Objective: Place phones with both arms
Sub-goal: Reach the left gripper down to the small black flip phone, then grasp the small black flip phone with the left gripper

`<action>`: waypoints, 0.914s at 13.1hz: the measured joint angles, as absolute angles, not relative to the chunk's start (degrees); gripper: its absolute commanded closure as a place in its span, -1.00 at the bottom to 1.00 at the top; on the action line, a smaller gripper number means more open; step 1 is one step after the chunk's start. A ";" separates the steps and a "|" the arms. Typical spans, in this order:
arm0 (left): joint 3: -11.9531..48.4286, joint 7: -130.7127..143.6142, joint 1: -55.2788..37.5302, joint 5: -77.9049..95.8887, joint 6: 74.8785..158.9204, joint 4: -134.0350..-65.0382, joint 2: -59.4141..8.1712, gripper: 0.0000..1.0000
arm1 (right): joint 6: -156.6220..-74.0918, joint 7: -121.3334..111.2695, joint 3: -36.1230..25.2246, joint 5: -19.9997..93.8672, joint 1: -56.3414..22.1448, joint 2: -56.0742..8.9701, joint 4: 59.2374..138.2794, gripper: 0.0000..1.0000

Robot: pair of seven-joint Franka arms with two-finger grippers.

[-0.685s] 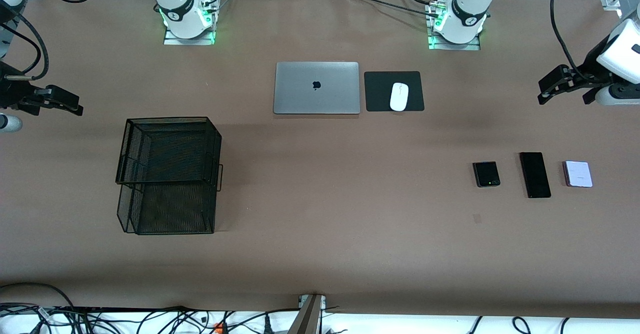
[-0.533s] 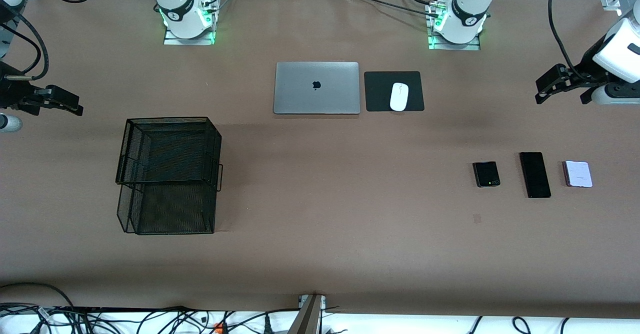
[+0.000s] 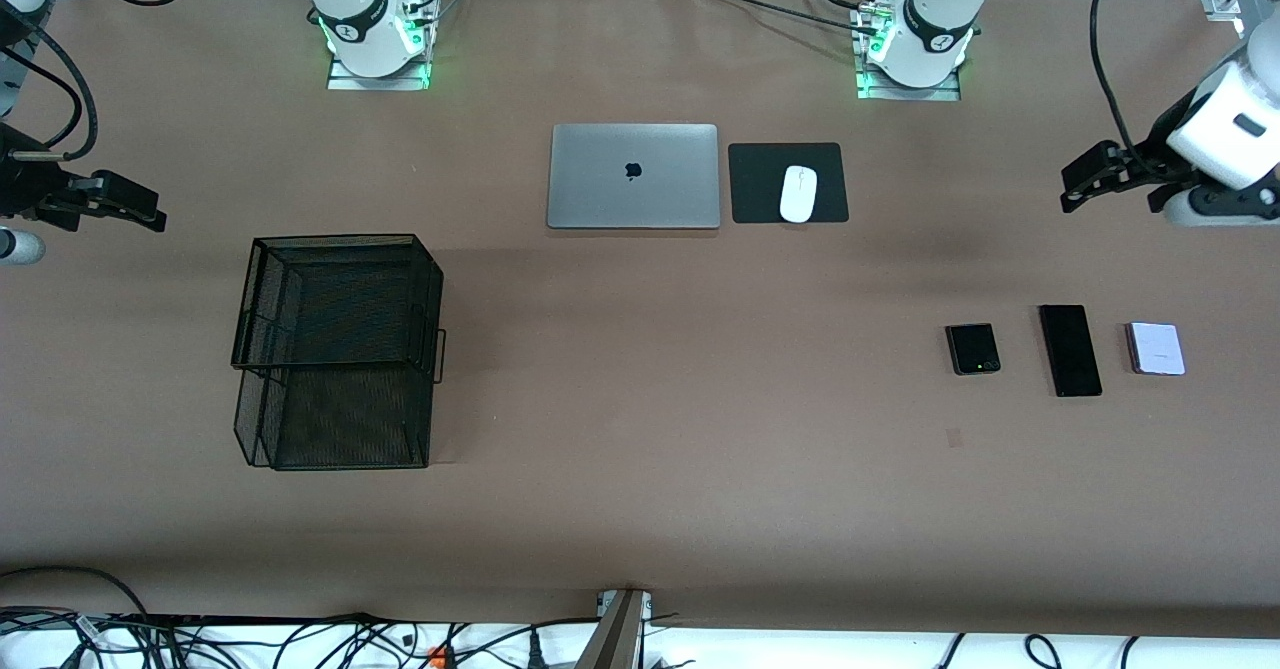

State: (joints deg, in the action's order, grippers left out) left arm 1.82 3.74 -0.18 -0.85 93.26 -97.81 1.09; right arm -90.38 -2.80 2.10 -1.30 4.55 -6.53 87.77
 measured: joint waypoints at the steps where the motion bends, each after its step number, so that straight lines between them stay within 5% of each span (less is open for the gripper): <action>1: 1.82 3.74 -0.18 -0.85 93.08 -97.92 -0.15 -1.00 | -90.38 -2.80 2.10 -1.30 4.55 -6.53 87.78 -1.00; 5: 1.66 3.74 0.18 -0.86 96.02 -98.01 -9.95 -1.00 | -90.39 -2.80 2.10 -1.30 4.55 -6.53 87.80 -1.00; 12: 1.43 3.58 3.93 -2.86 125.12 -104.44 -26.46 -1.00 | -90.39 -2.80 2.10 -1.30 4.55 -6.54 87.81 -1.00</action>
